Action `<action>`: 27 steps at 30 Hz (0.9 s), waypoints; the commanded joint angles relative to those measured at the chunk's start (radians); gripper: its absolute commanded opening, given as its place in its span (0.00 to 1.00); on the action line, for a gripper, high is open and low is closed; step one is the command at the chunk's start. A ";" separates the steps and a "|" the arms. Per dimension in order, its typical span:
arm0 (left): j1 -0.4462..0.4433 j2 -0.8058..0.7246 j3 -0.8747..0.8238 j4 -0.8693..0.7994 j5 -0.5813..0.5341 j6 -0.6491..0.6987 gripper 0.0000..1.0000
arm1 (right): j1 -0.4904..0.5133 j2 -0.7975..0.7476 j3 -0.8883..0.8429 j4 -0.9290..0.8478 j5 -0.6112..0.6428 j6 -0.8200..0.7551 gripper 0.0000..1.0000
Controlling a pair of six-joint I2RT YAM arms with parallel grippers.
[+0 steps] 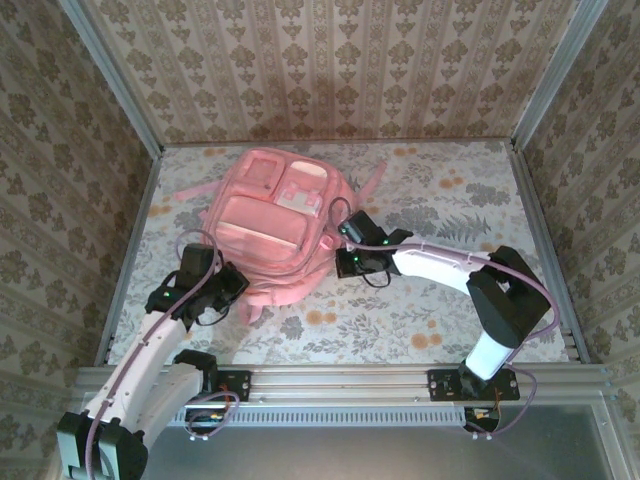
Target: Pack books, pencil case, and school supplies into a backpack
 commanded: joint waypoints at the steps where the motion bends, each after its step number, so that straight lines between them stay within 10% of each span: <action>1: -0.007 -0.009 -0.010 0.047 -0.007 0.021 0.00 | -0.039 0.006 -0.005 -0.033 0.063 -0.010 0.00; 20: -0.116 0.042 -0.003 0.120 -0.013 0.044 0.00 | -0.193 0.038 -0.003 0.027 0.006 0.011 0.00; 27: -0.154 0.051 0.025 0.173 0.030 0.111 0.42 | -0.294 0.001 -0.058 0.042 -0.030 0.005 0.00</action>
